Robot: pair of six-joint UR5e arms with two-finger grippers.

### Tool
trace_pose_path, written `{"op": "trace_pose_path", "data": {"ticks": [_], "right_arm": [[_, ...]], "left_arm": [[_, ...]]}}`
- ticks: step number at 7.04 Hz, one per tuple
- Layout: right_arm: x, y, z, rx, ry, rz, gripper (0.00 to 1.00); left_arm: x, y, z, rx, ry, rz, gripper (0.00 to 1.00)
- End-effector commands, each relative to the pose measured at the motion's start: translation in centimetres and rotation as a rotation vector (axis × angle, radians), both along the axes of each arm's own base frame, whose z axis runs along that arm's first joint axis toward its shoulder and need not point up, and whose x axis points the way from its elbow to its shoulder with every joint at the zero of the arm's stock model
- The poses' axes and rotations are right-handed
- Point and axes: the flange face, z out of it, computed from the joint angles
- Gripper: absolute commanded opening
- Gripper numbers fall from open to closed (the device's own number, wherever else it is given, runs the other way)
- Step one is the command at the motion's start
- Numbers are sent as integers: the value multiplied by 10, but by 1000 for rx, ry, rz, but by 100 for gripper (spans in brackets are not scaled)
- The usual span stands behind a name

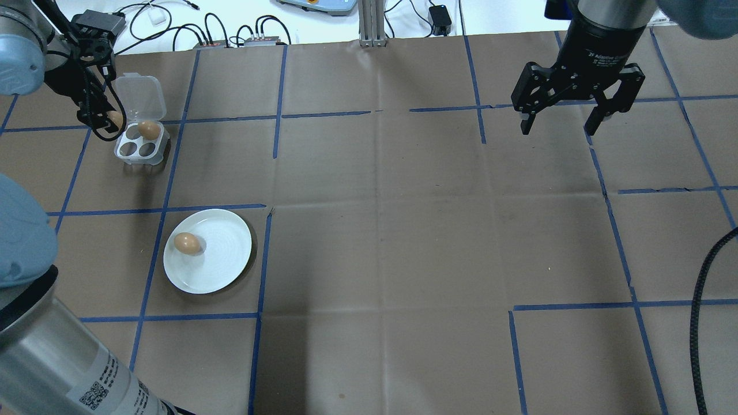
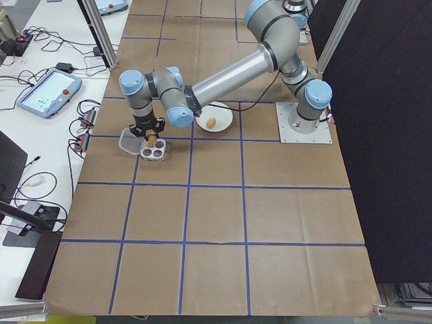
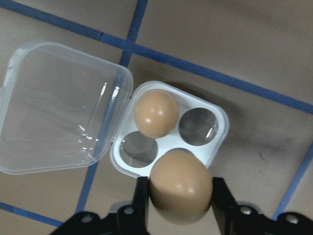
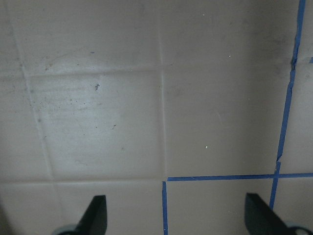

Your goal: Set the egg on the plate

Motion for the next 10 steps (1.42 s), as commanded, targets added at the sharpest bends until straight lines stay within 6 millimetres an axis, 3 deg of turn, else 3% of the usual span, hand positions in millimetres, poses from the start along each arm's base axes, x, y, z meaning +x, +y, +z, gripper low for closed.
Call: {"op": "trace_pose_path", "data": {"ticks": [1,3,5,6,7,9,10], "right_arm": [[0,0,-1,1,0,0,100],[0,0,-1,1,0,0,100],[0,0,0,0,0,0,100],[0,0,0,0,0,0,100],[0,0,0,0,2,0,100],[0,0,0,0,0,0,100],[0,0,0,0,2,0,100]], "left_arm": [[-77,61,12,72,12,196,0],[-146,129,-12,148,-5,375,0],[-174,166,-61,177,-16,426,4],[-176,173,-72,178,-18,427,24],[-178,173,-78,183,7,432,90],[-179,170,-74,172,28,441,97],[-177,168,-61,143,26,460,97]]}}
